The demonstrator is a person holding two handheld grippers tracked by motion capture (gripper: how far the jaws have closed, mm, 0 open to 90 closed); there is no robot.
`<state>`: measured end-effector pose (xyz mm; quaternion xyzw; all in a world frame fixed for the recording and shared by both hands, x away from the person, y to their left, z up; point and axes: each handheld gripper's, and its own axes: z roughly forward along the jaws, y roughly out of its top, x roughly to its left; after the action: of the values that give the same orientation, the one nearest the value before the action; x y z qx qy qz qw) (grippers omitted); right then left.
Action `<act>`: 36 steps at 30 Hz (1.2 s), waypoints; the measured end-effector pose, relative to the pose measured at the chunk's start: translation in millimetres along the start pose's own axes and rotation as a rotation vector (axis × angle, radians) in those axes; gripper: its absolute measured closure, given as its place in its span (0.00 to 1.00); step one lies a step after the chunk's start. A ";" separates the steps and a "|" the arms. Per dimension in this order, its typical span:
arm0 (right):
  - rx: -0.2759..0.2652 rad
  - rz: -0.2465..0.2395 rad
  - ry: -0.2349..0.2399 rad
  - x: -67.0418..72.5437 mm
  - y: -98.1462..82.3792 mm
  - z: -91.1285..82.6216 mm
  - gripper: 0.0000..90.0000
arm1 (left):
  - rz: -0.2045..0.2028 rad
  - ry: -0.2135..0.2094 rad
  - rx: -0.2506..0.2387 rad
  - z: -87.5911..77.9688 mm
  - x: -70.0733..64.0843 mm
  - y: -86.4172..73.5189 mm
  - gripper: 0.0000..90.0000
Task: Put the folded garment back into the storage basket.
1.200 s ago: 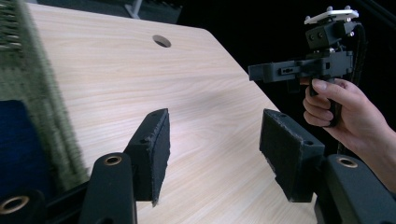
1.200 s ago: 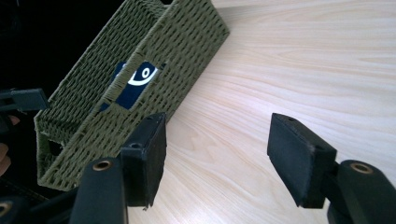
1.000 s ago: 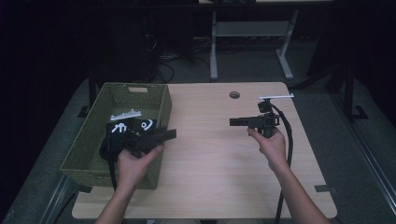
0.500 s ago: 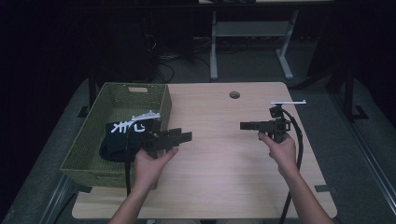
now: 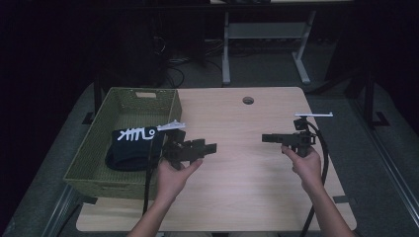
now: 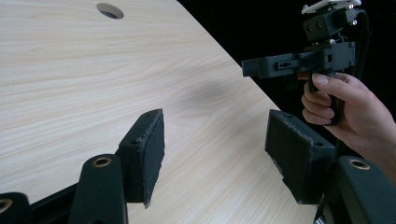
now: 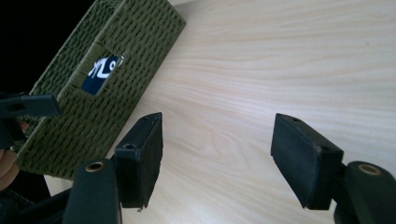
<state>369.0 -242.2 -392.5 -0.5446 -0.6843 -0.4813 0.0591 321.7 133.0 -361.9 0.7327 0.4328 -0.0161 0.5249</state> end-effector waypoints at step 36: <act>0.004 0.052 -0.046 -47.1 -67.1 -38.9 0.34 | -0.040 0.012 0.001 47.8 8.2 -42.7 0.32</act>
<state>316.8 -299.0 -440.2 -0.5731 -0.6720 -0.4655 0.0568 319.6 103.8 -419.5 0.7242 0.4505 -0.0224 0.5216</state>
